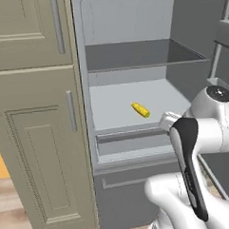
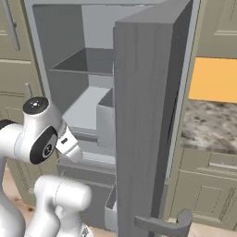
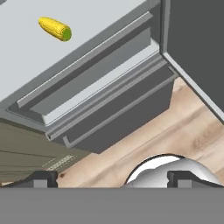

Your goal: Place the cold items (eggplant and corn) from the fridge in one tupperware on the dining counter. Place the warm items (kebab skewer and hot dog) in the stove area in another tupperware.

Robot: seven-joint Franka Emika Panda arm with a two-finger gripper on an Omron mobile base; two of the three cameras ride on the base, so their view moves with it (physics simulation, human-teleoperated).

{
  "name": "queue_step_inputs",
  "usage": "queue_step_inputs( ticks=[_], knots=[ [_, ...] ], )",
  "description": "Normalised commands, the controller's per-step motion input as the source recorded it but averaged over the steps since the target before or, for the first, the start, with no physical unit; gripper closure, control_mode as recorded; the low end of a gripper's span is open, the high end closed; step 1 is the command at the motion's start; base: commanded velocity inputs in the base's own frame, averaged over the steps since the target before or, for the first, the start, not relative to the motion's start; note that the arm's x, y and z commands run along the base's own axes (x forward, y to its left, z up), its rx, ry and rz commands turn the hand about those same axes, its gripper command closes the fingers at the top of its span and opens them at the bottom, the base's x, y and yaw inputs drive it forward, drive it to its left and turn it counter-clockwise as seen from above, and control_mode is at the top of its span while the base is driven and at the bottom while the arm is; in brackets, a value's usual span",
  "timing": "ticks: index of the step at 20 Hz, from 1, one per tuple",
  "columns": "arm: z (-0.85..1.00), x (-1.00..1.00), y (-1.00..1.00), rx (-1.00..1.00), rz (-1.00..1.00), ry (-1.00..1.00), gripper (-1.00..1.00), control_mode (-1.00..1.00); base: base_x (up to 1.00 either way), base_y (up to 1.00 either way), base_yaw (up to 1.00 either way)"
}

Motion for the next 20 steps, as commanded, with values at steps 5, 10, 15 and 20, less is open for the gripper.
queue_step_inputs(
  ticks=[5, 10, 15, 20],
  knots=[
    [0.0, 0.0, 0.0, 0.0, 0.0, 0.0, -1.0, 1.0, 0.58, -0.11, 0.25],
    [-0.18, 0.08, 0.0, -0.03, 0.07, 0.0, -1.0, -1.0, 0.31, -0.05, 0.15],
    [-0.61, 0.22, -0.11, -0.38, 0.11, -0.03, -1.0, -1.0, 0.0, 0.0, 0.0],
    [-0.26, 0.0, -0.29, -0.26, 0.1, -0.17, -1.0, -1.0, 0.0, 0.0, 0.0]
  ],
)
